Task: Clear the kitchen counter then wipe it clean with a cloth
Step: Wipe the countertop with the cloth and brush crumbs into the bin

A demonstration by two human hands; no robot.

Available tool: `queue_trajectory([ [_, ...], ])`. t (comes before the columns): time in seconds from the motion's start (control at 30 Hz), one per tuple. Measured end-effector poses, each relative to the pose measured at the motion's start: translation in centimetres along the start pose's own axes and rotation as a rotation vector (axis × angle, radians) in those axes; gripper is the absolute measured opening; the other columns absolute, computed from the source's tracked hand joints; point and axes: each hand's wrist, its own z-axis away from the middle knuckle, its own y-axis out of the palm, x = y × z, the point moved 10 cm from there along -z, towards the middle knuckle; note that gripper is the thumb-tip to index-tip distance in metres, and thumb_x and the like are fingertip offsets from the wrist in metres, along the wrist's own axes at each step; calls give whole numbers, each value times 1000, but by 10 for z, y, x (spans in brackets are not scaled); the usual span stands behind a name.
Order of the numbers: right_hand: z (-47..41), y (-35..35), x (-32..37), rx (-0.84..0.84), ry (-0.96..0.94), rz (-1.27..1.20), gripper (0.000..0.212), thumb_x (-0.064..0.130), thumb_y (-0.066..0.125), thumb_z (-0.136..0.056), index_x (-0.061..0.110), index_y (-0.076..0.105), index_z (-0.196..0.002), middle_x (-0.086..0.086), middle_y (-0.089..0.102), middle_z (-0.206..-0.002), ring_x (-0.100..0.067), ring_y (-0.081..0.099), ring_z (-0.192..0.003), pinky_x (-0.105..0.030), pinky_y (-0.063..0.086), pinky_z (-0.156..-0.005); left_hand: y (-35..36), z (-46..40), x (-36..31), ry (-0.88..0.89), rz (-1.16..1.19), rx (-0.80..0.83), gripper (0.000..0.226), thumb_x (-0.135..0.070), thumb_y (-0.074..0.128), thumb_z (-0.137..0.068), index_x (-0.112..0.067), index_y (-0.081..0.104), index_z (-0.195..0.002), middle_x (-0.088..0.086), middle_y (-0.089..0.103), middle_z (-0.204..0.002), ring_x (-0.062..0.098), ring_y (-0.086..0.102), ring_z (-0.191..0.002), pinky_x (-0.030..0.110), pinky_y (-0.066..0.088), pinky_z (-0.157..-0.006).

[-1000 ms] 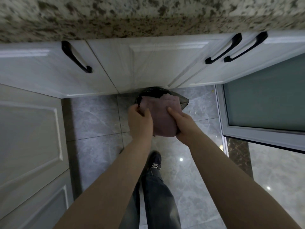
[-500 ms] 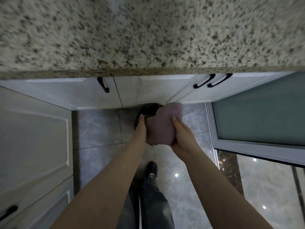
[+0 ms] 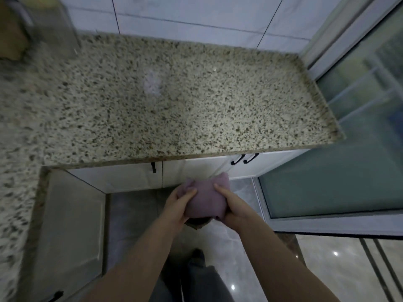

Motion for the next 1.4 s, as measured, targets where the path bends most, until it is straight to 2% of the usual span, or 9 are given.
queue_trajectory([
  [0.2,25,22,35,60,-19,-77,35,24,62,-95,-1,62,-120,-18,74,-102,-26,72,-83,-33,60,-65,8,29,-38,-85,-125,-139,15,-22,69,-90,-14,68,-102,5,71,-84,15,64,-66,14,41,-42],
  [0.3,30,19,75,76,-86,-60,35,24,61,-96,2,61,-123,-18,71,-111,-29,69,-99,-44,55,-94,6,22,-57,-97,-283,-238,10,-21,60,-96,-13,62,-91,1,59,-69,9,45,-51,14,29,-32],
  [0.43,34,17,146,75,-217,-39,27,23,58,-98,5,62,-118,-15,70,-111,-24,67,-89,-26,55,-52,23,13,-77,-104,-408,-312,20,-25,56,-97,-13,65,-84,-1,57,-67,9,40,-49,14,28,-34],
  [0.53,38,4,214,-28,-424,7,31,14,61,-96,-1,60,-122,-18,70,-113,-27,68,-96,-36,59,-72,49,6,-90,-109,-401,-336,33,-28,49,-99,-10,66,-77,0,56,-69,10,38,-50,15,27,-36],
  [0.73,45,4,325,-311,-851,848,7,19,56,-95,20,58,-88,-4,58,-82,-23,52,-82,-30,41,-64,92,-18,-112,-125,-337,-346,36,-29,43,-100,-11,67,-80,0,60,-71,12,36,-46,16,25,-36],
  [0.87,-16,21,307,-138,-673,1164,54,30,57,-98,16,40,-147,-12,56,-133,-28,54,-119,-35,43,-99,93,-35,-124,-125,-280,-349,30,-21,43,-98,-10,65,-81,0,60,-69,8,32,-34,13,22,-34],
  [1.0,-53,15,310,-262,-822,1408,61,27,46,-103,11,22,-156,-17,35,-154,-34,44,-134,-31,37,-103,80,-44,-139,-72,-326,-396,29,-24,41,-100,-11,63,-86,0,62,-71,11,35,-41,14,26,-37],
  [1.17,-110,23,286,-165,-870,1774,76,58,29,-101,21,-4,-158,-3,-8,-166,-26,-10,-152,-43,-1,-125,76,-59,-159,96,-340,-445,34,-24,42,-103,-8,65,-85,5,62,-69,9,38,-36,16,30,-37],
  [1.4,-131,40,283,-417,-1005,1901,83,73,14,-94,24,-10,-157,-10,-8,-165,-31,-8,-152,-49,1,-124,84,-73,-188,308,-416,-365,36,-26,42,-104,-6,67,-88,7,63,-65,13,42,-38,22,34,-39],
])
